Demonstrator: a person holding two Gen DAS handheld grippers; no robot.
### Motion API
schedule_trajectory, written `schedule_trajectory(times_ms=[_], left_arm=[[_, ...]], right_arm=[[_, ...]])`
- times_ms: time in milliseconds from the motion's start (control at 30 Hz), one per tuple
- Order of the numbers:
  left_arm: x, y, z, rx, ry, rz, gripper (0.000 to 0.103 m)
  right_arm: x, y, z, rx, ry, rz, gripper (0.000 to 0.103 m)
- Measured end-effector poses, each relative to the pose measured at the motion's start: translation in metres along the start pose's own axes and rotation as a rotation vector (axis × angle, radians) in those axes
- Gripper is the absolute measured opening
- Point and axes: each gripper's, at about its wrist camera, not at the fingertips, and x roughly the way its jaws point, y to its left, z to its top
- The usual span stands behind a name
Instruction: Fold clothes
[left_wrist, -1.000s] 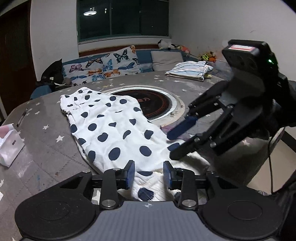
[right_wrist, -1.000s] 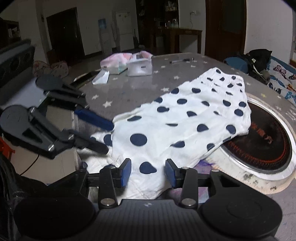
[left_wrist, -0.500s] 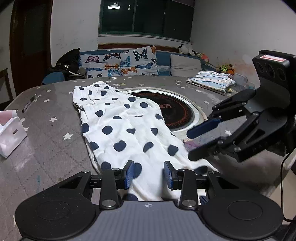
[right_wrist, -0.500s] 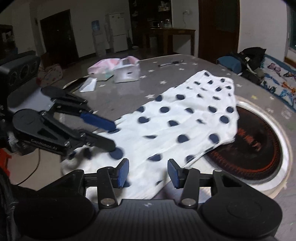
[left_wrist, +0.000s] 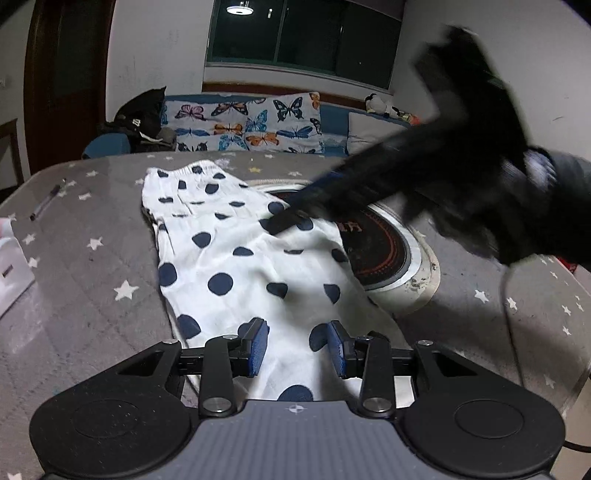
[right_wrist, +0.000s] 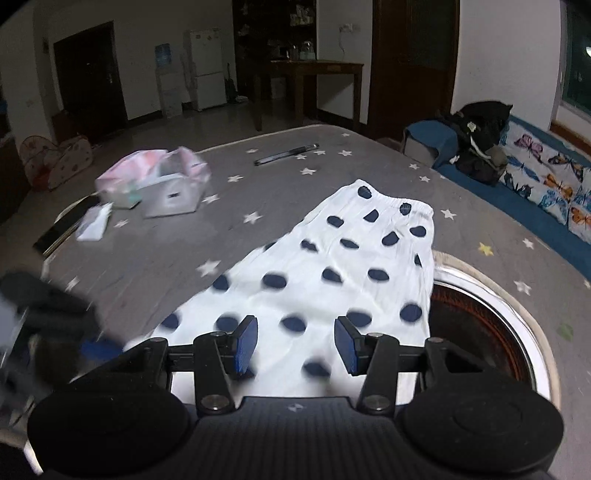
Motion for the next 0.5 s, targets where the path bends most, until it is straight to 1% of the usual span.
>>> schedule_trajectory(times_ms=[200, 300, 333, 500], left_arm=[[0.008, 0.007, -0.009, -0.027, 0.035, -0.035, 0.040], [0.006, 0.009, -0.012, -0.037, 0.029, -0.053, 0.041], [0.006, 0.009, -0.012, -0.041, 0.029, -0.058, 0.041], [0.003, 0.007, -0.015, -0.045, 0.027, -0.081, 0.046]], right_arm=[[0.063, -0.010, 0.021, 0.036, 0.061, 0.028, 0.045], [0.089, -0.015, 0.026, 0.055, 0.076, 0.023, 0.045], [0.096, -0.018, 0.028, 0.063, 0.076, 0.020, 0.048], [0.109, -0.024, 0.042, 0.045, 0.040, -0.002, 0.047]])
